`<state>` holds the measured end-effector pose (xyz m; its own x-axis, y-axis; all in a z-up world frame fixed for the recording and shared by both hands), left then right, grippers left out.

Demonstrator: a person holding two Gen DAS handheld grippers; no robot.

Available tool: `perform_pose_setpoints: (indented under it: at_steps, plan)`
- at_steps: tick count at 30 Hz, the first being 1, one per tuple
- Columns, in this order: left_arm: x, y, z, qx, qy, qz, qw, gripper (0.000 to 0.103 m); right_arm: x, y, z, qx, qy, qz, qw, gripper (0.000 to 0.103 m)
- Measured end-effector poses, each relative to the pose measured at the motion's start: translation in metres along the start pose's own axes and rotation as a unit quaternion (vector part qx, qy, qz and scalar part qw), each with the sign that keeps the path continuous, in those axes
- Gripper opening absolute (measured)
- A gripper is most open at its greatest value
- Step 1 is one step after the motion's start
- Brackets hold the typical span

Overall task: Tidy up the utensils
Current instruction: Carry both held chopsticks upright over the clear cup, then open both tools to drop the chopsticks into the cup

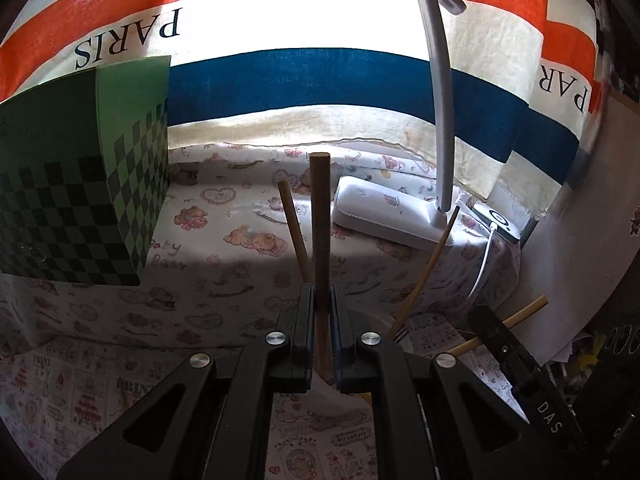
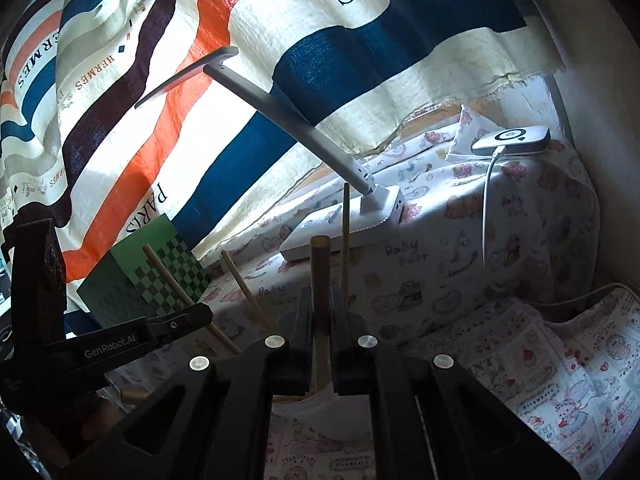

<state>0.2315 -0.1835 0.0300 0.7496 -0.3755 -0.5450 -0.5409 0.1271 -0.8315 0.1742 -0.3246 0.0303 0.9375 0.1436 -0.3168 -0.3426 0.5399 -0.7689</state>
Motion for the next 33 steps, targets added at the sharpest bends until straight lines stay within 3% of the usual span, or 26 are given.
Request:
perform_pose_setpoints:
  at_steps: [4, 9, 11, 12, 15, 16, 18, 20, 23, 25, 29, 31, 33]
  plan:
    - [-0.001, -0.003, 0.005, -0.012, 0.017, -0.020, 0.9996, 0.006, 0.003, 0.001, -0.004, 0.005, 0.002, 0.008, 1.000, 0.007]
    - [-0.006, -0.010, 0.019, -0.023, 0.006, -0.044, 0.9987, 0.007, 0.005, 0.003, -0.007, -0.007, 0.037, 0.019, 0.999, 0.010]
    - [-0.008, -0.014, 0.022, -0.015, -0.006, -0.050, 0.9986, 0.013, 0.007, 0.005, -0.006, -0.009, 0.042, 0.034, 0.998, 0.011]
    - [-0.010, -0.015, 0.023, -0.011, -0.013, -0.054, 0.9984, 0.020, 0.008, 0.007, -0.007, -0.003, 0.039, 0.042, 0.998, 0.018]
    - [-0.019, -0.015, 0.025, -0.007, -0.018, -0.063, 0.9978, 0.025, 0.012, 0.013, -0.009, 0.014, 0.031, 0.071, 0.997, 0.055]
    - [-0.023, -0.014, 0.025, -0.006, -0.016, -0.067, 0.9976, 0.027, 0.012, 0.015, -0.009, 0.016, 0.028, 0.078, 0.996, 0.057]
    - [-0.035, -0.012, 0.027, 0.001, -0.028, -0.078, 0.9966, 0.045, 0.012, 0.018, -0.007, 0.013, 0.026, 0.093, 0.995, 0.057]
    - [-0.050, -0.007, 0.031, 0.009, -0.045, -0.092, 0.9947, 0.051, 0.012, 0.023, -0.005, 0.008, 0.028, 0.108, 0.994, 0.057]
    - [-0.071, 0.004, 0.041, 0.009, -0.061, -0.107, 0.9923, 0.052, 0.010, 0.030, -0.002, 0.011, 0.023, 0.123, 0.992, 0.057]
    - [-0.087, 0.012, 0.052, 0.002, -0.096, -0.124, 0.9877, 0.052, 0.006, 0.033, 0.004, 0.001, 0.021, 0.128, 0.992, 0.057]
    - [-0.111, 0.029, 0.066, -0.005, -0.109, -0.134, 0.9850, 0.052, -0.007, 0.029, 0.008, -0.011, 0.047, 0.105, 0.993, 0.057]
    - [-0.120, 0.036, 0.071, -0.004, -0.119, -0.137, 0.9835, 0.057, -0.016, 0.026, 0.014, -0.018, 0.045, 0.094, 0.994, 0.057]
    - [-0.132, 0.044, 0.075, 0.008, -0.135, -0.150, 0.9795, 0.068, -0.023, 0.028, 0.022, -0.027, 0.040, 0.097, 0.994, 0.057]
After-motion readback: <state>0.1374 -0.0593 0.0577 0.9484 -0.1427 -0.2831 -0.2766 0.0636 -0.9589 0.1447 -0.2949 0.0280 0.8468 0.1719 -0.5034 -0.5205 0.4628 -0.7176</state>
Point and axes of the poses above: each gripper's, at about its wrist camera, not at the fingertips, and x roughly the way its jaws point, z to its left, y to its underside, the point moved 9 cm from there along x, roughly the way its jaws point, and after that the axes turned 7 degrees about x, right-handed, at the moved point
